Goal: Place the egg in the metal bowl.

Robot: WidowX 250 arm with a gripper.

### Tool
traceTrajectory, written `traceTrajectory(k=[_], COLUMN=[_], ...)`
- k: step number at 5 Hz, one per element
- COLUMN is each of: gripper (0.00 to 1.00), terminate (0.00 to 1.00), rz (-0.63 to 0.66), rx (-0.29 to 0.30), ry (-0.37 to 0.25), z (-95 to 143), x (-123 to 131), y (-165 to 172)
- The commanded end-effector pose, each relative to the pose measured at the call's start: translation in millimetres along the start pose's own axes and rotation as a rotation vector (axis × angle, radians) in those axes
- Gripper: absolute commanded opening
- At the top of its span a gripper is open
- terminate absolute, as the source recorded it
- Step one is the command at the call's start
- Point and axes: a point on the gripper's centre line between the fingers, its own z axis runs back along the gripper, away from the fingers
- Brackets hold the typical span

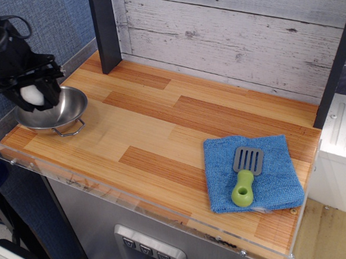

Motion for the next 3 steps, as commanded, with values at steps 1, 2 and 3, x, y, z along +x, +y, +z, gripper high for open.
traceTrajectory(k=[1, 2, 3], gripper=[0.0, 0.0, 0.0], terminate=[0.0, 0.0, 0.0], rz=[-0.026, -0.026, -0.037], rx=[0.031, 0.037, 0.036], ry=[0.009, 0.03, 0.043], z=[-12.2, -17.0, -19.3], x=[1.6, -5.1, -10.6], y=[-5.8, -4.4, -7.5])
